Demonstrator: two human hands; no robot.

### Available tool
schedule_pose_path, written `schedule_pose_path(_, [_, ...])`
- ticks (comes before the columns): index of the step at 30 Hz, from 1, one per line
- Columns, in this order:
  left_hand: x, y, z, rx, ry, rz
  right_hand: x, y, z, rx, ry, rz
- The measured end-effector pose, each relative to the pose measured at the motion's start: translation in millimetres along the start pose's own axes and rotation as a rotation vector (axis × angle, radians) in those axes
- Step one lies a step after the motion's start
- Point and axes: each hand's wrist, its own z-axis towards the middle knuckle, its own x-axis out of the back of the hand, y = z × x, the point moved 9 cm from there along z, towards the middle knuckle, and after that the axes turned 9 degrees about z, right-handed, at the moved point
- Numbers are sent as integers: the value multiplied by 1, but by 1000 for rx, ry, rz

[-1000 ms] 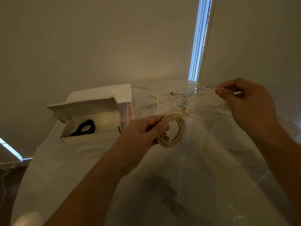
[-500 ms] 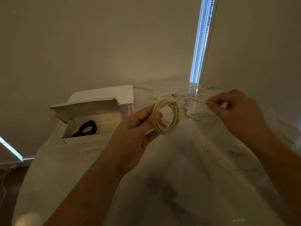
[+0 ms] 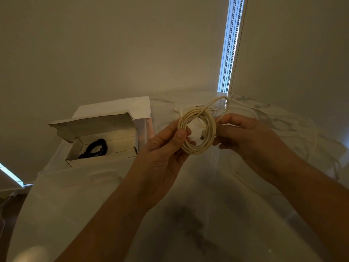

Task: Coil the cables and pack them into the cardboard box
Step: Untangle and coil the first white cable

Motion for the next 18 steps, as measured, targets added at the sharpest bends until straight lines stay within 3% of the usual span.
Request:
schedule_pose_path(6, [3,3,1,-22,18,18,-15,14,-3,-166,-116,221])
schedule_pose_path(18, [7,4,1,-85,52,159,-33,31,-9,-323,-217,184])
